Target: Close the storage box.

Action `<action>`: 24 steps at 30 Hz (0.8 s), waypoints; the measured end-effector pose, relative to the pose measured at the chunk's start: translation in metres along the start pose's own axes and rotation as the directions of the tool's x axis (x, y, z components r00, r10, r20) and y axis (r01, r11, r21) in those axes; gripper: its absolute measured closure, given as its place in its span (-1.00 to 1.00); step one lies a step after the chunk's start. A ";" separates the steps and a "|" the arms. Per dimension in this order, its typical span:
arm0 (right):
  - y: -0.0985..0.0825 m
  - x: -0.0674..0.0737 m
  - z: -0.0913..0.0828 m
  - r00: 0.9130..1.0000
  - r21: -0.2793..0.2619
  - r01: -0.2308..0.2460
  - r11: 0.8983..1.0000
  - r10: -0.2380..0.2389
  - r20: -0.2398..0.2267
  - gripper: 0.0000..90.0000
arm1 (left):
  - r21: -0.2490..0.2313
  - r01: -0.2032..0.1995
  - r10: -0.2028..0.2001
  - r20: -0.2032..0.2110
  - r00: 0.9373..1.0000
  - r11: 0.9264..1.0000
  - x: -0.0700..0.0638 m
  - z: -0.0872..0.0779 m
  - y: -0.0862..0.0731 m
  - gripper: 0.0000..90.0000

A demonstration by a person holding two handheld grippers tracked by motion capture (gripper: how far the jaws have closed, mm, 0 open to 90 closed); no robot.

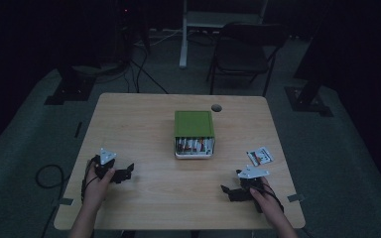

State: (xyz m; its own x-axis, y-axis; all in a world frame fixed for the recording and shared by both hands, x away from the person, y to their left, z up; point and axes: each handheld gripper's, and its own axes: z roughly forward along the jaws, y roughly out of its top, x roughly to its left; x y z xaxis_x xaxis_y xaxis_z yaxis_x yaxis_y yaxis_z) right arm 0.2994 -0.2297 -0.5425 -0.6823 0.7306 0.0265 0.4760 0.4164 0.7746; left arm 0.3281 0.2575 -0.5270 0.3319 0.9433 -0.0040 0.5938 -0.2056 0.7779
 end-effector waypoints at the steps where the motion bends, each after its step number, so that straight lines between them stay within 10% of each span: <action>1: -0.001 0.000 -0.001 1.000 0.001 0.000 1.000 0.000 0.003 -0.76 | 0.003 0.004 -0.004 -0.005 1.000 1.000 0.001 -0.001 -0.002 -0.93; 24: -0.029 -0.010 -0.023 0.991 0.073 -0.080 0.994 0.071 0.118 -0.76 | 0.015 0.127 -0.124 -0.116 0.985 0.992 0.033 -0.029 -0.033 -0.93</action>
State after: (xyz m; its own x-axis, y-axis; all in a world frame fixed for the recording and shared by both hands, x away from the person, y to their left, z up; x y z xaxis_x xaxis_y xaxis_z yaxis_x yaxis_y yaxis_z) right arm 0.2797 -0.2609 -0.5505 -0.5767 0.8169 0.0066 0.5682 0.3953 0.7217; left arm 0.2980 0.3029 -0.5347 0.1681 0.9854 -0.0273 0.6422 -0.0885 0.7614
